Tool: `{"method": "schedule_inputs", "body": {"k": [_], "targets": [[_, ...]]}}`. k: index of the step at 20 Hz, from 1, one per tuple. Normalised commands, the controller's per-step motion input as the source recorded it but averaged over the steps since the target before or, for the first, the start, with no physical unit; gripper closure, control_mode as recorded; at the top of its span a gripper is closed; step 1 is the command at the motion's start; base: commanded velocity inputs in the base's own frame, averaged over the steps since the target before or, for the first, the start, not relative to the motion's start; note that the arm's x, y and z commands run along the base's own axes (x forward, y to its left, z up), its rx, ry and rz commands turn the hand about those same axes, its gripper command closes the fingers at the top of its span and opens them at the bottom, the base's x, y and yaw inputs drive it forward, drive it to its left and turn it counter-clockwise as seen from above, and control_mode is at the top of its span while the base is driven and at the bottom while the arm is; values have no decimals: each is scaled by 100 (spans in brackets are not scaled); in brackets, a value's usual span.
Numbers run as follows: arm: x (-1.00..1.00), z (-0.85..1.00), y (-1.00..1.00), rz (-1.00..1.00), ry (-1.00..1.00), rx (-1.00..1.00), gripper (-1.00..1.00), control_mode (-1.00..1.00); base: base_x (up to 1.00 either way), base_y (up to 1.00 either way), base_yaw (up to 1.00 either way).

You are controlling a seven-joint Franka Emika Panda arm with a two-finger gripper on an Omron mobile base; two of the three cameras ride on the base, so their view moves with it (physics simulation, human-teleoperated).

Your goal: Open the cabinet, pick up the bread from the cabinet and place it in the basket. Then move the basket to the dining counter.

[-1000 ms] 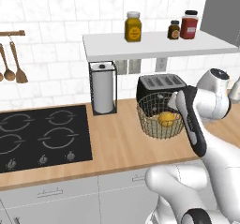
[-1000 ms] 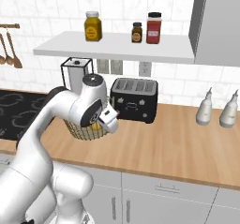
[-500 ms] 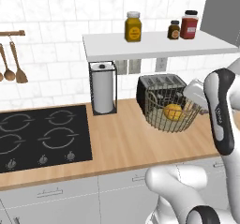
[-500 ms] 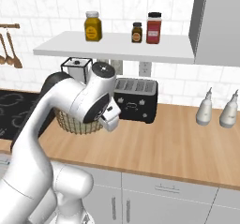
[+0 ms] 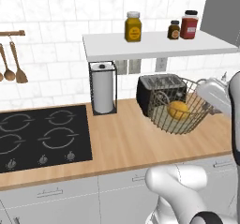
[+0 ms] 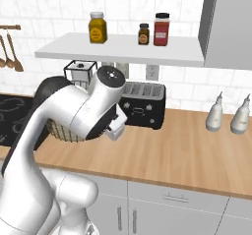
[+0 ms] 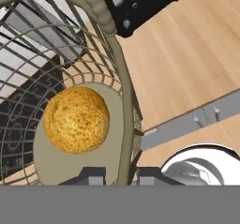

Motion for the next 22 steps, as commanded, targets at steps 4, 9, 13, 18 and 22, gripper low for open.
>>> {"method": "schedule_inputs", "body": {"k": [4,9,13,18,22], "targets": [[0,0,0,0,0,0,100,100,-66,0,10],[0,0,0,0,0,0,100,100,-67,-67,-14],[0,0,0,0,0,0,100,100,0,-5,-93],[0,0,0,0,0,0,100,100,0,3,-100],[0,0,0,0,0,0,100,100,0,1,-100]]}}
